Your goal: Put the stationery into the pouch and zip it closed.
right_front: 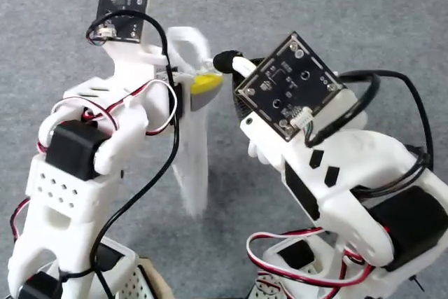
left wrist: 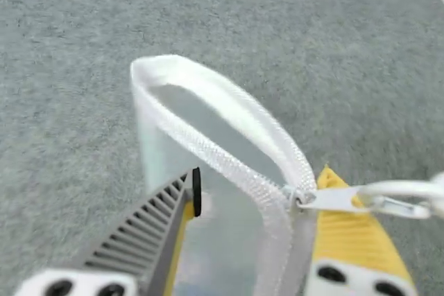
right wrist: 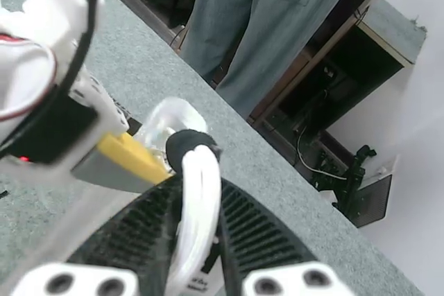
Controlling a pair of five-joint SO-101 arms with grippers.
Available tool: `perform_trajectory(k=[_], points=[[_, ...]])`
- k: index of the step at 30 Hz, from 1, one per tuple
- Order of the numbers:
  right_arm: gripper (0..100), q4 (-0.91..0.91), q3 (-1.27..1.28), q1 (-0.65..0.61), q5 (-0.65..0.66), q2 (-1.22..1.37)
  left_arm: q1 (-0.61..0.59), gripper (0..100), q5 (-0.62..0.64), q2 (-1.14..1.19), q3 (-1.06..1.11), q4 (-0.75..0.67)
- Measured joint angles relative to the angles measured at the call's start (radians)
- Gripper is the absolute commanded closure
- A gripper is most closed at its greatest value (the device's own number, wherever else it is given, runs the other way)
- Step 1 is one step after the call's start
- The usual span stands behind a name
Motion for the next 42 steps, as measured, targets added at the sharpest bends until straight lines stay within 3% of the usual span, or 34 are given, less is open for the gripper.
perform_trajectory(k=[14,42], points=[[98.6,0.002,0.0,-0.002,0.0,0.002,0.0,73,0.0,0.0,0.157,-0.13],[98.6,0.0,-0.002,-0.002,0.0,0.0,-0.008,73,0.0,0.002,0.086,-0.118]])
